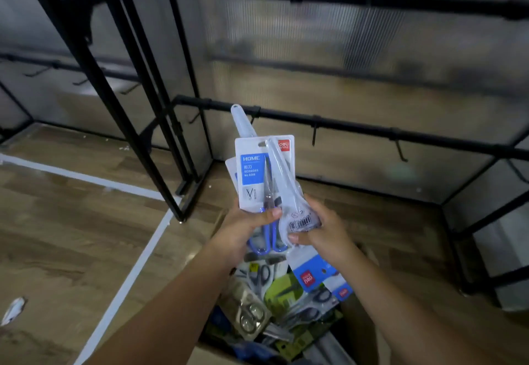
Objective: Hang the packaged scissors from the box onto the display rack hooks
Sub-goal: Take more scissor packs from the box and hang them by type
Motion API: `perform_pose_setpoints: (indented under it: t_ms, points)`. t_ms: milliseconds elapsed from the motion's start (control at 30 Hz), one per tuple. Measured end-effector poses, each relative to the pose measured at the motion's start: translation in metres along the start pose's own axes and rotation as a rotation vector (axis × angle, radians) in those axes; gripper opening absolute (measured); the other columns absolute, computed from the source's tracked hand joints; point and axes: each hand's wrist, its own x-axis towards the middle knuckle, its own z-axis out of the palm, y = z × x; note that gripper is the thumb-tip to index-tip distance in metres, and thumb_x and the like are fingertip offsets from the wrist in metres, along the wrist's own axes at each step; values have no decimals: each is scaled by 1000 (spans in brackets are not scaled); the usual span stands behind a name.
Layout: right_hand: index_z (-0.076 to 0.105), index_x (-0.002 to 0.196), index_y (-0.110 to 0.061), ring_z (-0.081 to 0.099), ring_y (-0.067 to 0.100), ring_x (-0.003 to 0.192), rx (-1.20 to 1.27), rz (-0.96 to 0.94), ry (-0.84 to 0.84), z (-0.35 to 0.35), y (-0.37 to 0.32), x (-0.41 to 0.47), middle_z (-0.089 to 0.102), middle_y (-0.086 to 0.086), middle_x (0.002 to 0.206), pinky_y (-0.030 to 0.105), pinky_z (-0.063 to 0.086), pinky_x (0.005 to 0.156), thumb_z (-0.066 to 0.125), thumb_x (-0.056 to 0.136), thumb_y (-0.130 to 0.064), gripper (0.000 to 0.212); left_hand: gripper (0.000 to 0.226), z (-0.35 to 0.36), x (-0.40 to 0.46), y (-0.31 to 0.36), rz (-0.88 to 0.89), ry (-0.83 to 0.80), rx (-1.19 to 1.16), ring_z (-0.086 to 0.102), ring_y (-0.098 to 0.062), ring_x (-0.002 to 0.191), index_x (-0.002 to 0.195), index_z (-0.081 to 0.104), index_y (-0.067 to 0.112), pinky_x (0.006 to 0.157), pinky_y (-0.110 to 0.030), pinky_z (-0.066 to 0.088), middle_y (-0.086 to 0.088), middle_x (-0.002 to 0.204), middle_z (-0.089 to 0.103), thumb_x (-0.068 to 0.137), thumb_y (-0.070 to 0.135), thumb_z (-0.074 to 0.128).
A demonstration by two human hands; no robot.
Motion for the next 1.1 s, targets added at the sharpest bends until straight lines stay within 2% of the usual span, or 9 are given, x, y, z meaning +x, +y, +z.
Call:
perform_pose_setpoints:
  t_ms: [167, 300, 400, 533, 667, 867, 933, 1000, 1100]
  points:
    - [47, 106, -53, 61, -4, 85, -107, -97, 19, -16, -146, -19, 61, -16, 105, 25, 54, 71, 73, 64, 16, 85, 67, 63, -28, 126, 148, 25, -30, 65, -33, 103, 118, 57, 4, 84, -46, 54, -17, 113, 68, 56, -3, 79]
    - [45, 119, -44, 58, -8, 86, -172, -146, -56, -28, -279, -45, 59, -10, 114, 19, 51, 76, 74, 65, 15, 85, 53, 103, -62, 239, 214, 19, -61, 71, -22, 88, 105, 64, 13, 72, -34, 59, -6, 97, 74, 53, 6, 76]
    - [44, 137, -20, 56, 3, 93, -297, -153, -100, -34, -374, -61, 59, 2, 122, 14, 48, 75, 77, 65, 10, 84, 37, 132, -85, 316, 249, 37, -57, 71, -15, 78, 94, 66, 12, 63, -27, 58, 0, 85, 75, 64, -9, 72]
    - [46, 126, -39, 58, 10, 97, -414, -197, -122, -39, -471, -74, 57, 2, 119, 25, 51, 85, 82, 65, -2, 80, 27, 161, -109, 395, 279, 76, -45, 70, -20, 77, 86, 68, 11, 67, -33, 59, -4, 82, 74, 71, -12, 70]
    - [35, 138, -39, 56, 19, 113, -464, -197, -135, -44, -519, -81, 52, 0, 127, 44, 46, 97, 83, 65, -10, 92, 27, 177, -118, 443, 318, 45, -40, 71, -16, 73, 85, 68, 11, 62, -30, 57, -1, 79, 75, 72, -12, 70]
    - [16, 134, -57, 42, -22, 109, -267, -234, -91, -77, -541, -91, 28, -38, 125, 11, 43, 87, 77, 75, -18, 93, 25, 204, -118, 462, 309, 96, -148, 71, -13, 69, 88, 66, 13, 56, -27, 56, 3, 76, 75, 77, -10, 66]
    - [14, 142, -51, 39, 2, 126, -272, -173, 12, -94, -545, -94, 26, -29, 135, 28, 38, 101, 68, 82, -20, 87, 26, 211, -120, 459, 283, 141, -188, 71, -13, 71, 93, 67, 14, 57, -28, 57, 2, 80, 75, 77, -7, 68]
    - [23, 145, -39, 48, 18, 119, -247, -162, 143, -109, -550, -97, 40, -4, 141, 37, 42, 98, 55, 84, -6, 76, 26, 218, -124, 455, 264, 201, -209, 71, -13, 70, 92, 67, 15, 56, -28, 57, 2, 81, 75, 76, -5, 70]
    - [57, 97, -14, 58, 25, 89, -132, -221, 373, -129, -565, -104, 62, 12, 93, 30, 48, 67, 38, 78, 15, 39, 22, 229, -132, 447, 250, 275, -248, 71, -15, 70, 88, 65, 14, 57, -30, 58, 0, 79, 74, 78, -6, 69]
